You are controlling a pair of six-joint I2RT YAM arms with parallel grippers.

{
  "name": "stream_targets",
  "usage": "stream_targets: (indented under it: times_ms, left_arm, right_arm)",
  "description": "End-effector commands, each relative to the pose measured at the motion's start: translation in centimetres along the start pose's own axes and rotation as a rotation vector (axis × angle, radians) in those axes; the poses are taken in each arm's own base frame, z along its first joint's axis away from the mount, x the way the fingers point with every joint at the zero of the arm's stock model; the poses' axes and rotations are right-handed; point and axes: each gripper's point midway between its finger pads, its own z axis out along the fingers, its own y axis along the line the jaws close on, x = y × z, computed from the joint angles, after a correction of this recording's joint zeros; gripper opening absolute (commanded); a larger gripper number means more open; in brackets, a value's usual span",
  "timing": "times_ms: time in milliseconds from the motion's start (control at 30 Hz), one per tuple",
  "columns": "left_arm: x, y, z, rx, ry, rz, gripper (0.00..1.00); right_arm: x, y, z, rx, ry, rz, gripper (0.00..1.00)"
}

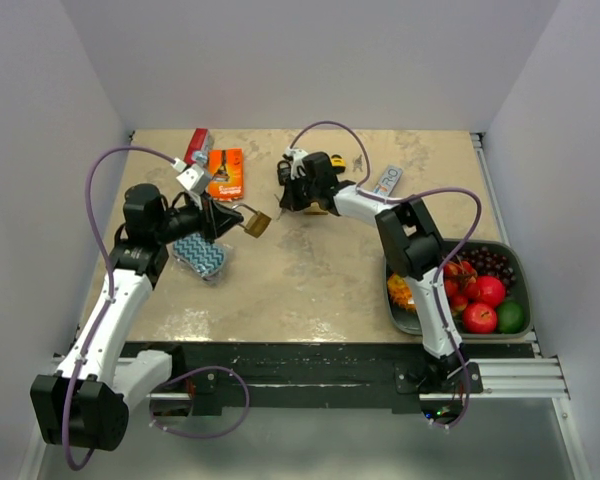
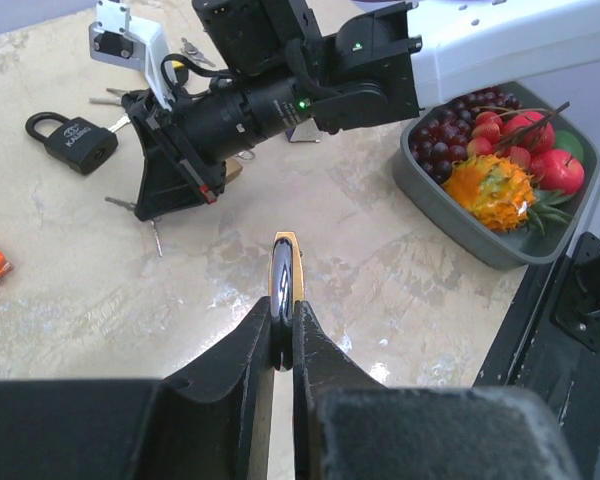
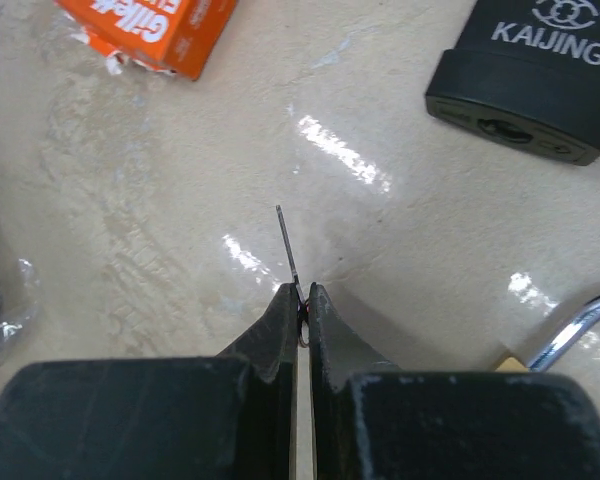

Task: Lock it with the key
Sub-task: Place the key at the center of the board.

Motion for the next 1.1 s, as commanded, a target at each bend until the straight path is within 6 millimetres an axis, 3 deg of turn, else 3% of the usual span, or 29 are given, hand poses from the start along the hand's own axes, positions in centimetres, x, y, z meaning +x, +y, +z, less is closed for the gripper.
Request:
stream_targets:
  times_ms: [0,300,333,567,667,767,833,900,933,1000,1033,1067]
  left_arm:
    - [-1.5,0.0,-0.1,0.011,-0.044,0.081,0.00]
    - [-1.4,0.5,0.5,0.014,-0.038,0.075,0.00]
    - [-1.2,0.6,0.6,0.016,-0.033,0.070,0.00]
    - [-0.7,0.8,1.0,0.032,-0.014,0.054,0.00]
    - [-0.4,0.8,1.1,0.046,0.003,0.049,0.00]
    - [-0.3,0.7,1.2,0.062,0.022,0.056,0.00]
    - [-0.8,0.4,1.2,0.089,0.020,0.087,0.00]
    - [-0.8,0.0,1.2,0.121,0.037,0.076,0.00]
    - [-1.4,-0.3,1.3,0.166,0.034,0.125,0.00]
    - [-1.3,-1.4,1.1,0.249,0.056,0.127,0.00]
    - [-1.8,-2.2,1.1,0.326,0.052,0.171,0.00]
    - [-1.4,-2.6,1.0,0.354,0.075,0.143,0.00]
  right_arm:
    - [-1.5,-2.2,-0.1,0.067,-0.017,-0.037,0.00]
    - [-1.3,-3.1,-0.6,0.081,0.002,-0.055,0.01]
    - [-1.4,-3.2,-0.6,0.079,0.001,-0.054,0.05]
    - [-3.4,-1.8,-1.3,0.022,-0.058,-0.069,0.52]
    - [-5.6,-0.3,-2.4,-0.022,-0.120,-0.099,0.57]
    - [-7.5,1.9,-4.3,-0.104,-0.162,-0.144,0.59]
    - [-9.5,4.0,-6.6,-0.171,-0.205,-0.215,0.61]
    - [-9.3,6.2,-8.4,-0.272,-0.201,-0.284,0.65]
    - [-10.4,7.5,-10.5,-0.302,-0.224,-0.313,0.67]
    - [-8.9,8.5,-12.4,-0.367,-0.186,-0.373,0.75]
    - [-9.4,9.6,-14.5,-0.393,-0.204,-0.403,0.76]
    - [-7.3,9.5,-15.3,-0.413,-0.154,-0.392,0.79]
